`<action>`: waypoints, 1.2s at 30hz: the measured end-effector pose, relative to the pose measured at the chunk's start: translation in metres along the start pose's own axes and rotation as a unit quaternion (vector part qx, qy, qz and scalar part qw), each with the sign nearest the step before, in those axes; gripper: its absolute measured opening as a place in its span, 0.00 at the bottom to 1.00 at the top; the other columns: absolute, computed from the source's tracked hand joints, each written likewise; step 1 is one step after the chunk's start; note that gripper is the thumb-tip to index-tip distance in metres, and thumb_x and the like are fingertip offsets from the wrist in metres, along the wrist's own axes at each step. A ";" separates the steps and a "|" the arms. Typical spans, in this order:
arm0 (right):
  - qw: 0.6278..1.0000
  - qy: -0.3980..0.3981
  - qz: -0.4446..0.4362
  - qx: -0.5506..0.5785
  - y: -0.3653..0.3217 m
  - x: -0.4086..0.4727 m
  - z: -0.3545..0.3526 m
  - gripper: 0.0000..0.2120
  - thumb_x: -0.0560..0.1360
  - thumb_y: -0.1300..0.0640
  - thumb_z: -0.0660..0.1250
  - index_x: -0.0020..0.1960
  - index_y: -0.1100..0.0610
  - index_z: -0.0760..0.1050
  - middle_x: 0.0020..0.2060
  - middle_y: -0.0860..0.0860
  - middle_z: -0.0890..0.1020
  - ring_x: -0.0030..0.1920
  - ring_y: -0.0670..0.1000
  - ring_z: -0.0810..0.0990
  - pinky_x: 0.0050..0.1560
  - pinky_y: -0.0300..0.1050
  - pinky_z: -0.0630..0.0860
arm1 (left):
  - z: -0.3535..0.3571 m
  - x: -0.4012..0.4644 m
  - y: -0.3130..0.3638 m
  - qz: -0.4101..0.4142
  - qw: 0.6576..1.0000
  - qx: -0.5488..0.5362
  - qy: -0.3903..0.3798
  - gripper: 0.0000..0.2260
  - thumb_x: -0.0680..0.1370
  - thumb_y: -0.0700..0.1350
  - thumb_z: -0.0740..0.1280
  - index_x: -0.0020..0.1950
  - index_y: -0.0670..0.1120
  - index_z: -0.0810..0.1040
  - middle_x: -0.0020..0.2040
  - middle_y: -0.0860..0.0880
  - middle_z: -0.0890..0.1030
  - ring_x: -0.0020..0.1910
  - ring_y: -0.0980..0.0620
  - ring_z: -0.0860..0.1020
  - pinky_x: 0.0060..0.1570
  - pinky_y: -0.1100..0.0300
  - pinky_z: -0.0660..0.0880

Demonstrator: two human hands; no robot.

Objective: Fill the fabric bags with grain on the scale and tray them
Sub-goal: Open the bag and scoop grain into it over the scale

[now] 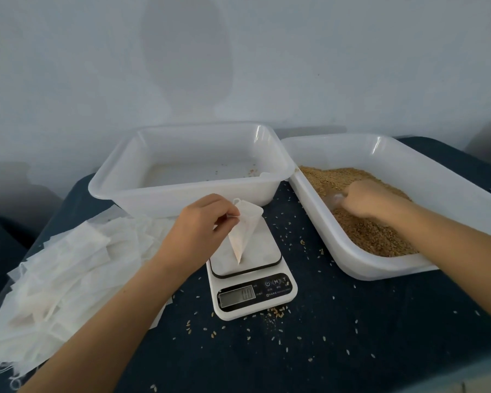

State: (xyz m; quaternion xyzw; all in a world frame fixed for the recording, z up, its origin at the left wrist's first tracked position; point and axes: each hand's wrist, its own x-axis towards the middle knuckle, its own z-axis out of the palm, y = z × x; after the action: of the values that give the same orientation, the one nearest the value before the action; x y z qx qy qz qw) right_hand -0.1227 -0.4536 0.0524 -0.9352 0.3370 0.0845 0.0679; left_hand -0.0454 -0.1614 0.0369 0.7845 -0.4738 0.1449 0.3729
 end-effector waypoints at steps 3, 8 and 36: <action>1.000 0.020 -0.013 0.009 0.014 0.000 -0.006 0.18 0.81 0.49 0.57 0.59 0.61 0.78 0.53 0.56 0.81 0.51 0.55 0.80 0.52 0.48 0.77 | -0.002 -0.001 -0.003 -0.003 1.000 0.009 0.001 0.02 0.72 0.33 0.70 0.42 0.39 0.81 0.40 0.47 0.80 0.36 0.52 0.77 0.41 0.59 0.74; 0.994 0.070 -0.017 0.078 0.029 -0.004 -0.013 0.21 0.79 0.42 0.59 0.63 0.56 0.77 0.59 0.57 0.80 0.55 0.58 0.79 0.50 0.48 0.72 | -0.001 -0.001 -0.003 -0.002 1.000 0.011 -0.003 0.02 0.72 0.33 0.70 0.41 0.39 0.81 0.40 0.47 0.80 0.36 0.51 0.77 0.40 0.58 0.74; 0.981 0.124 -0.083 0.127 0.051 -0.027 -0.004 0.21 0.78 0.45 0.62 0.70 0.47 0.70 0.40 0.43 0.81 0.27 0.44 0.77 0.29 0.38 0.72 | -0.017 0.002 -0.008 -0.028 0.999 0.012 -0.010 0.03 0.73 0.36 0.70 0.43 0.42 0.82 0.41 0.53 0.79 0.36 0.61 0.76 0.42 0.70 0.73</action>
State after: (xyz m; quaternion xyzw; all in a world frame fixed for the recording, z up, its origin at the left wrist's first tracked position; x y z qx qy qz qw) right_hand -0.1755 -0.4771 0.0578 -0.9470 0.2722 -0.0812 0.1502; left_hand -0.0353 -0.1475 0.0458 0.8032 -0.4534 0.1324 0.3631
